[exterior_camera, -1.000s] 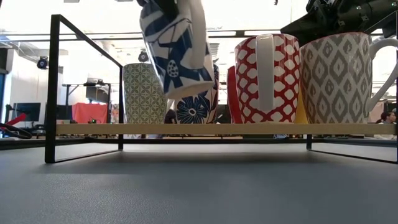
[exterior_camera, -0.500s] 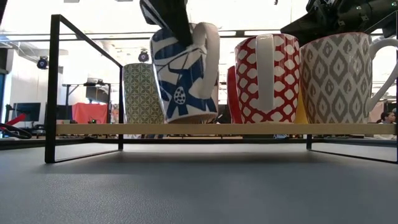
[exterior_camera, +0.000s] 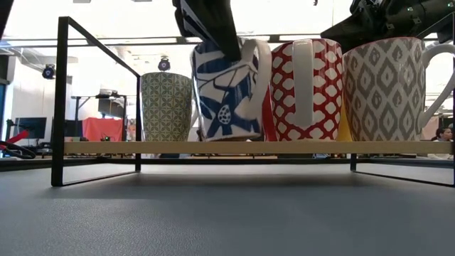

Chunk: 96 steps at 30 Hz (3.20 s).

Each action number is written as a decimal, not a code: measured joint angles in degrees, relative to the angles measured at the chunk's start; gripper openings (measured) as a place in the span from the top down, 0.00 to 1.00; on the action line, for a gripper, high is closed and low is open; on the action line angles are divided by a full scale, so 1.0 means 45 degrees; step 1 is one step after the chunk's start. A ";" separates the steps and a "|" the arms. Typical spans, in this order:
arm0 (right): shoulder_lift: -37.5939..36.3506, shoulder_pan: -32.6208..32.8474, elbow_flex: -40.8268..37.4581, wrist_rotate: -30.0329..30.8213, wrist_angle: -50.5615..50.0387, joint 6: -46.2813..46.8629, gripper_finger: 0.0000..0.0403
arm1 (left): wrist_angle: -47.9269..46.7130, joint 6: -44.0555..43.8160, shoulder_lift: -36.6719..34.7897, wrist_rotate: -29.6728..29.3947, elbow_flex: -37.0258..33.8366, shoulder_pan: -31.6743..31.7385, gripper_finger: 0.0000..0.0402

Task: Place coffee mugs
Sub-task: Put the blue cup on the shelf aligned with the other blue cup, then put the orange on the shelf aligned with the other green cup

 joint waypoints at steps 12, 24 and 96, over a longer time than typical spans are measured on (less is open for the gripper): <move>-0.0002 0.0002 0.0000 -0.0002 0.0003 0.0000 0.83 | 0.0112 -0.0226 0.0088 -0.0022 0.0075 0.0000 0.85; 0.0000 0.0001 0.0000 0.0000 0.0000 0.0000 0.83 | -0.2142 0.0099 -0.0014 -0.0010 0.1869 -0.0130 0.81; -0.0002 0.0000 0.0000 -0.0002 0.0000 0.0000 0.83 | -0.5158 -1.6837 0.0377 0.3239 0.0362 -0.5185 0.99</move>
